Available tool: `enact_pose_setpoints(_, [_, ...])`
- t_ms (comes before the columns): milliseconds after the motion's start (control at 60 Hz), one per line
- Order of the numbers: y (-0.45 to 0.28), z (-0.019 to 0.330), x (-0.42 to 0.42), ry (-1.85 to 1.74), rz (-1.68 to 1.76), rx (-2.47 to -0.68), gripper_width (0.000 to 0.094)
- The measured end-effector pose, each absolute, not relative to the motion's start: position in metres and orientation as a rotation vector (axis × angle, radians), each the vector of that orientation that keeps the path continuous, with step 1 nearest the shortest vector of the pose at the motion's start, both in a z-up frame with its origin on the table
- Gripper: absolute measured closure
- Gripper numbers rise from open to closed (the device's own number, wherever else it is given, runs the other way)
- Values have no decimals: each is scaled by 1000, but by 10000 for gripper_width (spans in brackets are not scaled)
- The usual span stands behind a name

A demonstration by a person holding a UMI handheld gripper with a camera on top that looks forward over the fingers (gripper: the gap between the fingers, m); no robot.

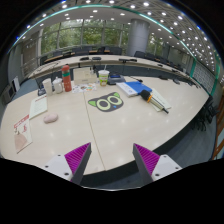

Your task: Arrange mouse

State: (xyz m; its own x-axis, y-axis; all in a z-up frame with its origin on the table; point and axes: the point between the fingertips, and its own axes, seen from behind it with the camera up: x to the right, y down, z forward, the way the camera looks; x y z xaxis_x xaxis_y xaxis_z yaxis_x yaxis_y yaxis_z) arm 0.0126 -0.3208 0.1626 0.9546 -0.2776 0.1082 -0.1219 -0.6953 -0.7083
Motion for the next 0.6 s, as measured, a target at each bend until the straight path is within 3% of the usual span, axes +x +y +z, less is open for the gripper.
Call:
enact_pose_setpoints(350, [-197,48,-206,40,-35,-2344,86])
enact_pose_setpoints(600, [-111,0,-254,18,-63,-2350,87])
